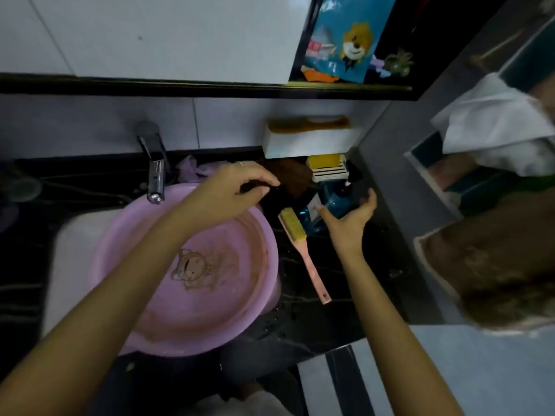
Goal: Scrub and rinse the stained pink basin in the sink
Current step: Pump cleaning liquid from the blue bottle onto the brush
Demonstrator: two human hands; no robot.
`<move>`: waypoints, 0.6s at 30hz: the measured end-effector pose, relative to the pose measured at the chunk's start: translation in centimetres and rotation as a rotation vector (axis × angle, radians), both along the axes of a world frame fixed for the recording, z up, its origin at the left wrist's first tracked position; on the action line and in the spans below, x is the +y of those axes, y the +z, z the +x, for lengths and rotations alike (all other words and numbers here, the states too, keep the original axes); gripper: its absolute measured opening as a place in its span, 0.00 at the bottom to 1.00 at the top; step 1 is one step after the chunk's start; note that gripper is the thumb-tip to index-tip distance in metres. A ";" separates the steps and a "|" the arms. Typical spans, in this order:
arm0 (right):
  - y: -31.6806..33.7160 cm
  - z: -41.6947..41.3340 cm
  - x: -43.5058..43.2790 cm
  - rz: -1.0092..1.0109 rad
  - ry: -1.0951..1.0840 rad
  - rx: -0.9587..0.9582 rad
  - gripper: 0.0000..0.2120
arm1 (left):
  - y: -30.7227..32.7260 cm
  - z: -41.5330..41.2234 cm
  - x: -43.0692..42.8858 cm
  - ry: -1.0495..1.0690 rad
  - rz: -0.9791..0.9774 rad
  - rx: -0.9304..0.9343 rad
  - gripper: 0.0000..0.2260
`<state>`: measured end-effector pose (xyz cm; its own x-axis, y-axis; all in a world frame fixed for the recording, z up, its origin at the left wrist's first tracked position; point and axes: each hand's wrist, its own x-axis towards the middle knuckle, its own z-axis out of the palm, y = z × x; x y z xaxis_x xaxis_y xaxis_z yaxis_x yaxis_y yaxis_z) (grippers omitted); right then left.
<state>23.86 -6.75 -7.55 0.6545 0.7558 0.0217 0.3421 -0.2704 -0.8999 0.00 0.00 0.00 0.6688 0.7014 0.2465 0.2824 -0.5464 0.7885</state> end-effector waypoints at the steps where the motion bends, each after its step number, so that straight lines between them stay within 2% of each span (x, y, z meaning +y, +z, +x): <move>1: 0.0 0.0 0.3 0.017 0.001 -0.021 0.52 | 0.1 -0.2 0.3 0.034 -0.014 -0.006 0.10; 4: -0.2 -0.4 1.2 -0.007 0.011 -0.074 0.53 | 0.7 -1.6 0.6 0.126 -0.057 0.016 0.12; 7: 0.0 -0.8 1.1 0.023 0.029 -0.101 0.49 | 0.7 -2.5 0.1 0.123 -0.079 0.045 0.12; 12: 3.9 -1.6 -0.5 0.180 0.170 -0.403 0.41 | -1.1 -3.6 -1.0 0.127 -0.140 0.063 0.09; 15: 7.6 -3.0 -2.3 0.086 0.286 -0.419 0.43 | -2.2 -3.6 -2.6 0.097 -0.286 0.012 0.14; 18: 9.1 -4.6 -4.1 -0.064 0.505 -0.371 0.47 | -3.3 -3.3 -4.2 0.006 -0.278 0.029 0.18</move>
<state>19.22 -10.86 1.57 0.1738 0.9770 0.1236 0.7279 -0.0429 -0.6843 -3.34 -4.15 -3.34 0.6688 0.7431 0.0245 0.3096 -0.3084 0.8995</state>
